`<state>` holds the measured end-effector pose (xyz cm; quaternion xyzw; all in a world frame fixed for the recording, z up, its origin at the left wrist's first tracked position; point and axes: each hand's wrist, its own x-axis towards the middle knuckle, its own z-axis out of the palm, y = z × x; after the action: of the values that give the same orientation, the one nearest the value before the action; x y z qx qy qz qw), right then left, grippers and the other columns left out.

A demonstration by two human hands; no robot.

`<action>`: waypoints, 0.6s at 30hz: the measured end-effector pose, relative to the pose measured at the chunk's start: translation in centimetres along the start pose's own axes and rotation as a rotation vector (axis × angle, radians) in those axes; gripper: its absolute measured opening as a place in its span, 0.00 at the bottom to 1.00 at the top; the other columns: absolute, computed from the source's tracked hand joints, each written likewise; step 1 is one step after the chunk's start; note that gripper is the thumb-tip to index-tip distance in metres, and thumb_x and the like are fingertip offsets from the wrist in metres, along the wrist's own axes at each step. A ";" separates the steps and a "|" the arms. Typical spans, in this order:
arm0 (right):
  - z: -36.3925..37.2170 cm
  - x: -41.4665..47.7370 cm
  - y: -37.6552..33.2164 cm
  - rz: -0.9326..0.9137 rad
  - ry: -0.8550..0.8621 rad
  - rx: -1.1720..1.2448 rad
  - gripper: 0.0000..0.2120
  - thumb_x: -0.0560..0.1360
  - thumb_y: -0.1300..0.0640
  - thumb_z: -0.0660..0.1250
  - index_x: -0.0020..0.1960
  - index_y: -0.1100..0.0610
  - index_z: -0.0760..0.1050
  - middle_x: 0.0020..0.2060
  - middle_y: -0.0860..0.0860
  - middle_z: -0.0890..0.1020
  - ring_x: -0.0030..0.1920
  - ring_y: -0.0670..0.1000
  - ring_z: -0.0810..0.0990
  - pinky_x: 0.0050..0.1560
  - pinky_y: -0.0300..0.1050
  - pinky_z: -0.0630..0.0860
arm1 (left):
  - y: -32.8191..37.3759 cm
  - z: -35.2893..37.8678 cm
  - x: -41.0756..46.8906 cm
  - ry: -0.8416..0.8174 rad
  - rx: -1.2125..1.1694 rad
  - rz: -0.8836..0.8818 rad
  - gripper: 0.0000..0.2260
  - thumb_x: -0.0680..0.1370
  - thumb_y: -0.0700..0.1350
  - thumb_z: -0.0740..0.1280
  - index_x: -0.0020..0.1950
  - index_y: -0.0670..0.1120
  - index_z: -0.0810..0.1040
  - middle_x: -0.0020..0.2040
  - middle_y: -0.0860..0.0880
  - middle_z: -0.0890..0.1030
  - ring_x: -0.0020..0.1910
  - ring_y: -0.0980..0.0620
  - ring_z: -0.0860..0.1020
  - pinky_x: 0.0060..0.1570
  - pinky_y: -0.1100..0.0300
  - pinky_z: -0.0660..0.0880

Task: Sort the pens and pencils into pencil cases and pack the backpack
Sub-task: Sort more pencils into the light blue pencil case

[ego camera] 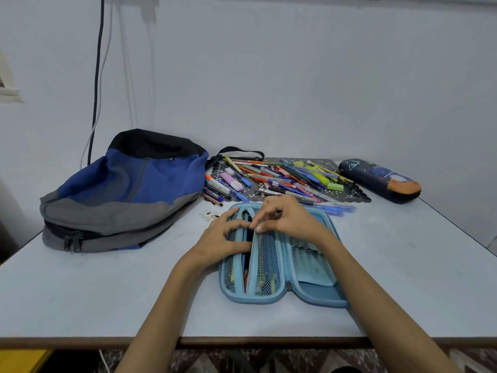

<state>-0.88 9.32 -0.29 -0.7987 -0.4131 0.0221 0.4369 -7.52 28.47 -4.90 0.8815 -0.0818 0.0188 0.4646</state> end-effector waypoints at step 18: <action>-0.1 -0.2 0.1 0.003 -0.017 0.052 0.08 0.66 0.58 0.79 0.42 0.48 0.85 0.32 0.48 0.76 0.35 0.47 0.72 0.38 0.43 0.70 | 0.6 0.1 -0.6 0.037 0.010 -0.001 0.23 0.56 0.63 0.69 0.51 0.66 0.77 0.75 0.53 0.61 0.74 0.53 0.61 0.73 0.45 0.59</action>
<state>-0.92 9.05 -0.35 -0.7876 -0.4147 0.0403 0.4540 -8.20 28.17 -4.54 0.8834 -0.0725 0.0354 0.4617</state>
